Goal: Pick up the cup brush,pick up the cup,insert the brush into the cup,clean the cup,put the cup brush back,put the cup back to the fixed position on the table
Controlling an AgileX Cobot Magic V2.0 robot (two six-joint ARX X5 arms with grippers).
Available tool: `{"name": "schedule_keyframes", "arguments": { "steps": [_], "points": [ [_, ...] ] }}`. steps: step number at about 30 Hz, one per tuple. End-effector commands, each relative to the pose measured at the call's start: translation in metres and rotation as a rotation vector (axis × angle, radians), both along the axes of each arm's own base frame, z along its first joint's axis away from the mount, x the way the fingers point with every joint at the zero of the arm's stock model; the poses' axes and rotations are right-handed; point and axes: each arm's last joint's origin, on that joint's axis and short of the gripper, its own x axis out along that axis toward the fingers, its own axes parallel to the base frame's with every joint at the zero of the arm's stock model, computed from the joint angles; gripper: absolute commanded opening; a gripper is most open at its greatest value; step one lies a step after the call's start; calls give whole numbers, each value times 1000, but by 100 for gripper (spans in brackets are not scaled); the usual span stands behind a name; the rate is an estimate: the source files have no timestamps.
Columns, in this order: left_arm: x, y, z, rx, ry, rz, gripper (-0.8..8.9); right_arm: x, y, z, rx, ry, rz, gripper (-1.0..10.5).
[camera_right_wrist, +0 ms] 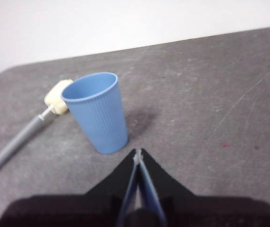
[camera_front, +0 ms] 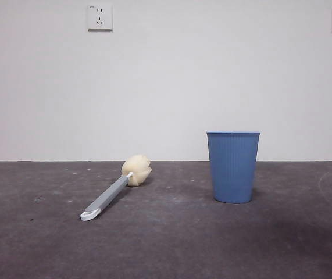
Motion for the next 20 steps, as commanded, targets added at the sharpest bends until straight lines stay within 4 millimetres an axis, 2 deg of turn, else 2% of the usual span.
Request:
{"name": "schedule_keyframes", "arguments": {
  "steps": [1, 7, 12, 20],
  "points": [
    [0, -1, 2, -99, -8, -21, -7, 1, 0, -1, 135, 28, -14, -9],
    [-5, -2, 27, -155, -59, -77, -7, -4, 0, 27, 210, -11, -16, -12],
    [-14, -2, 58, -155, -69, -80, -7, -8, 1, 62, 209, -25, 22, -12],
    [-18, -7, 103, -123, 29, -234, -7, -10, 5, 112, 54, 151, 194, -12]
  ]
}}
